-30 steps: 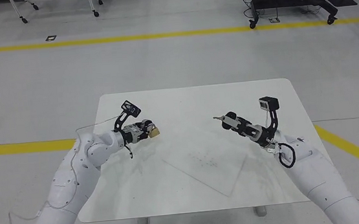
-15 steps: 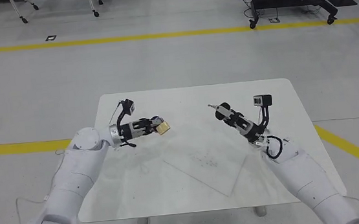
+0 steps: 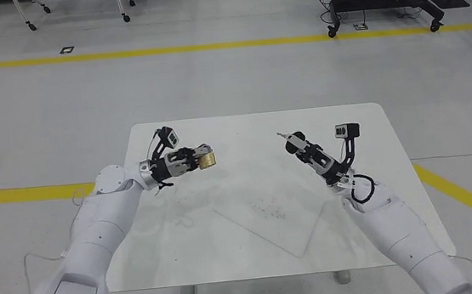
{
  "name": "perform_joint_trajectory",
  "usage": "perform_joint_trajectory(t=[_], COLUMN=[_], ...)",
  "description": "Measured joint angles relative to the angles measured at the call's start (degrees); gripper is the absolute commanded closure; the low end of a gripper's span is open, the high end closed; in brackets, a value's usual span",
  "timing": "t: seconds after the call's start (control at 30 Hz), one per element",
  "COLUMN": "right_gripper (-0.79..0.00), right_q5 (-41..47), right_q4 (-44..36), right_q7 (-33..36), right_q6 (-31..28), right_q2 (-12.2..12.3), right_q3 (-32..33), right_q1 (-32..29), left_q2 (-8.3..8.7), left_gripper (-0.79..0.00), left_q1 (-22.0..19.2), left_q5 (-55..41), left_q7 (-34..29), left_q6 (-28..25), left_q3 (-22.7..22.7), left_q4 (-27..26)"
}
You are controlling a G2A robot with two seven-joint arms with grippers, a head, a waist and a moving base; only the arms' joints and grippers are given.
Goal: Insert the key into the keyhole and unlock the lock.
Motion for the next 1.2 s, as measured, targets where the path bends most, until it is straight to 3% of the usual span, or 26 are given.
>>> perform_joint_trajectory(t=[0.17, 0.27, 0.37, 0.5, 0.93, 1.03, 1.2], right_gripper=[0.000, 0.000, 0.000, 0.000, 0.000, 0.000, 0.000], right_q5=[-6.7, -4.1, -0.4, 0.4, 0.3, 0.4, 0.9], right_q4=[-4.0, -4.3, -4.1, -4.3, -4.3, -4.3, -10.0], right_q7=[-3.0, -4.4, -3.7, -3.4, -3.4, -3.4, -5.6], right_q6=[3.4, 4.8, 4.8, 4.7, 4.7, 4.7, 11.8], right_q2=[-0.3, -0.4, -0.3, -0.2, -0.2, -0.2, -0.8], right_q3=[-0.3, 0.0, 1.1, 1.4, 1.4, 1.3, -0.6], right_q1=[-1.8, -3.3, -4.6, -5.0, -5.0, -5.0, -8.1], left_q2=[-1.32, -2.35, -3.26, -3.82, -3.80, -3.86, -4.70], left_gripper=[0.000, 0.000, 0.000, 0.000, 0.000, 0.000, 0.000], left_q1=[2.1, 1.3, 0.0, -1.1, -1.1, 0.6, 2.7], left_q5=[-5.7, -7.1, -4.8, -3.6, -3.6, -4.9, -8.8], left_q7=[5.9, 9.2, 12.5, 15.3, 15.2, 15.4, 15.2], left_q6=[14.2, 23.3, 28.4, 29.2, 29.1, 27.9, 26.5], left_q3=[1.0, 3.0, 5.0, 5.8, 5.8, 5.2, 4.9], left_q4=[-4.5, -6.2, -7.4, -6.7, -6.7, -8.5, -8.8])
